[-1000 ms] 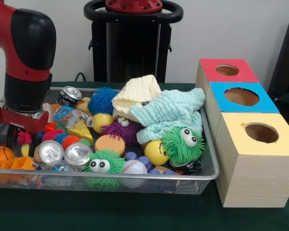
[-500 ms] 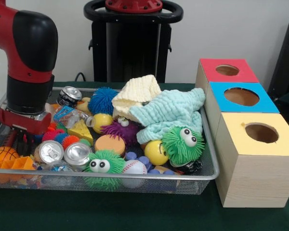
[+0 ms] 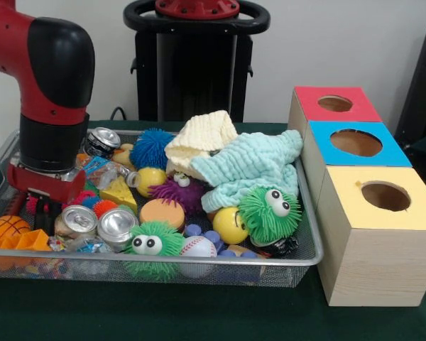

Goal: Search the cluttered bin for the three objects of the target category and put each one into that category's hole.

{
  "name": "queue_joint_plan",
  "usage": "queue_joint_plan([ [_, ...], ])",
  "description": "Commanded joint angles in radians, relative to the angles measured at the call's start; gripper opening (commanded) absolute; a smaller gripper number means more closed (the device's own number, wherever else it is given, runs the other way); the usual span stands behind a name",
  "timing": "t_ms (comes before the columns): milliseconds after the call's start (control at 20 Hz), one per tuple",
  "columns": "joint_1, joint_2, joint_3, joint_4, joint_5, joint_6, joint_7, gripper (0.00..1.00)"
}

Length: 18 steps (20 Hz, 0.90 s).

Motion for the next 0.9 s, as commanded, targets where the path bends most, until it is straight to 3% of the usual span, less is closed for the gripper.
queue_joint_plan([
  [50, 0.051, 0.028, 0.102, 0.060, 0.063, -0.006, 0.241, 0.00],
  [700, 0.133, -0.100, 0.010, 0.144, 0.115, 0.092, 0.250, 0.00],
  [900, 0.165, -0.164, -0.030, 0.174, 0.127, 0.162, 0.242, 0.00],
])
